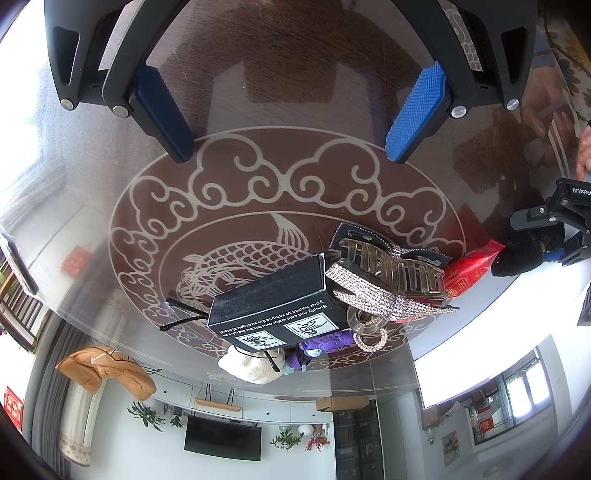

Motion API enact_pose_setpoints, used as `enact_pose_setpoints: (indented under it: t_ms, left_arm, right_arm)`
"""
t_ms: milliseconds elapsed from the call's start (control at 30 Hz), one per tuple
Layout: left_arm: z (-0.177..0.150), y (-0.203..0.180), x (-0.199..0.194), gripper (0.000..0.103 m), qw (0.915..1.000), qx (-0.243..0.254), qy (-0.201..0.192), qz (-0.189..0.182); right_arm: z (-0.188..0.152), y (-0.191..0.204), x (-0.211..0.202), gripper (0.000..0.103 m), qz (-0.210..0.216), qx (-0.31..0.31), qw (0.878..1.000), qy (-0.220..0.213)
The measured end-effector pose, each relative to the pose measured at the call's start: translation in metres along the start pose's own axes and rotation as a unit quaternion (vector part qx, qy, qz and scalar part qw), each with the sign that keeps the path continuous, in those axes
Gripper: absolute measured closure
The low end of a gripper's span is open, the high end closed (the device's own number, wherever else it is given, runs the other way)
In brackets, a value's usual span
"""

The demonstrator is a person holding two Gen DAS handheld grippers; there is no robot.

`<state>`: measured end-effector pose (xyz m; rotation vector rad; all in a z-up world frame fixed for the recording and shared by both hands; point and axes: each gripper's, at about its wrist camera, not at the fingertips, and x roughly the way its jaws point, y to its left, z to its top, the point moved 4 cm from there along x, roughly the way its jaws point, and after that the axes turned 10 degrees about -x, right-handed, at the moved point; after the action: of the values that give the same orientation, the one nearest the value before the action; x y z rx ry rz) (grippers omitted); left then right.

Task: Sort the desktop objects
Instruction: 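Close the left gripper on the black pouch and lift it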

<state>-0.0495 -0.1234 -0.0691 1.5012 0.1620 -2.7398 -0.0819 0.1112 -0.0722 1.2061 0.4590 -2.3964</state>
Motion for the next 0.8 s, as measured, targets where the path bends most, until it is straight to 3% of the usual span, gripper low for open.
enact_pose_setpoints:
  t_ms: [333,667,733,800]
  left_arm:
    - [-0.002,0.002,-0.003,0.000,1.0000,0.002,-0.004,-0.002]
    - [0.004,0.000,0.001,0.000,0.9996,0.011,0.024,-0.002]
    - [0.001,-0.003,-0.006,0.017,0.9997,0.021,0.007,-0.012]
    - [-0.004,-0.008,-0.014,0.054,0.9990,0.036,-0.010,-0.023]
  right_arm:
    - [0.000,0.000,0.000,0.000,0.000,0.000,1.000,0.000]
    - [0.000,0.000,0.000,0.000,0.003,0.000,1.000,-0.001]
    - [0.000,0.001,-0.005,0.000,0.027,-0.008,1.000,-0.001]
    - [0.002,-0.003,-0.010,0.000,0.057,0.010,0.998,-0.014]
